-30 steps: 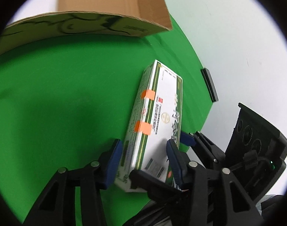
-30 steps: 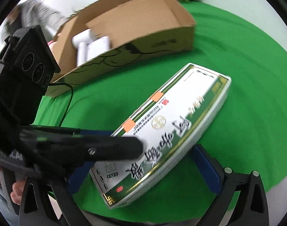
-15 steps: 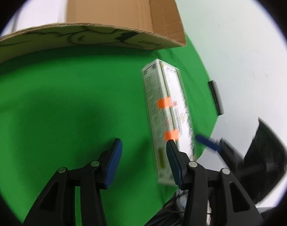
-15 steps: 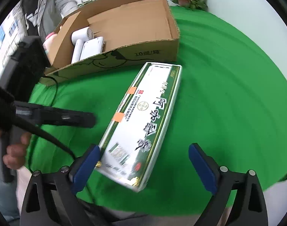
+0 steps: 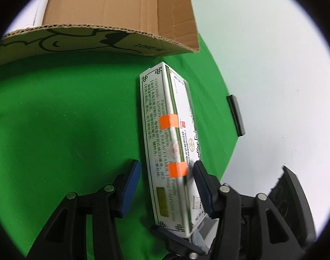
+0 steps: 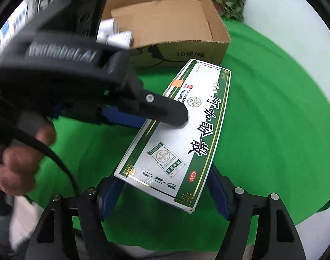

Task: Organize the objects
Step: 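Lift the medicine box and carry it over the tray with the right gripper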

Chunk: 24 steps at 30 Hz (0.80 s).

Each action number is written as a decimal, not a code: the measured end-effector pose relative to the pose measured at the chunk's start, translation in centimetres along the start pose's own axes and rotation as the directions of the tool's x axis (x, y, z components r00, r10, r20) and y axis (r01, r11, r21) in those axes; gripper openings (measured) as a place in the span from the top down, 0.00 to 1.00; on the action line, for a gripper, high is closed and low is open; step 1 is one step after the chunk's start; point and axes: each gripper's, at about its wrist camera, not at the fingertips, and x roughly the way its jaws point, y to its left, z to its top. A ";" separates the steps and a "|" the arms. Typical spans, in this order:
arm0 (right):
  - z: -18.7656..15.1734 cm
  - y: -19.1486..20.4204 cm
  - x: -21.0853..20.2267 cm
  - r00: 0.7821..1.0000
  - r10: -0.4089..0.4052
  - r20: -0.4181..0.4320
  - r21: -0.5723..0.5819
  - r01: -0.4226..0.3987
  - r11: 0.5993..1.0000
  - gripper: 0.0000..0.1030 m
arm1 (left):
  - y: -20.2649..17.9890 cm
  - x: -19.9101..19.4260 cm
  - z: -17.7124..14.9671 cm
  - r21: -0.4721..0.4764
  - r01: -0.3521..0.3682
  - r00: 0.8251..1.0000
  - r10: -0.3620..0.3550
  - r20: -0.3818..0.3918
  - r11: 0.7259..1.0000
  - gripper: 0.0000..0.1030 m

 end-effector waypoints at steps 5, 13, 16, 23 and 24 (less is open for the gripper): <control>-0.1 -0.7 -0.7 0.991 0.127 0.035 0.065 -0.129 0.989 0.32 | -0.6 -2.1 -0.5 0.032 -0.024 0.999 0.023 0.047 0.999 0.58; 1.9 1.5 -3.1 0.978 0.142 0.155 -0.018 -0.141 0.990 0.32 | -2.9 -8.7 0.1 0.101 -0.076 0.979 0.055 0.197 0.992 0.62; 3.6 2.3 -3.7 0.968 0.159 0.194 -0.048 -0.152 0.987 0.32 | -3.9 -11.2 1.0 0.133 -0.116 0.965 0.080 0.250 0.984 0.63; 7.9 3.8 -4.6 0.948 0.191 0.254 -0.111 -0.168 0.980 0.34 | -5.3 -15.6 3.6 0.171 -0.187 0.934 0.121 0.335 0.967 0.64; 8.4 3.8 -4.2 0.947 0.195 0.256 -0.115 -0.170 0.979 0.34 | -5.2 -15.9 4.1 0.171 -0.202 0.930 0.134 0.343 0.964 0.64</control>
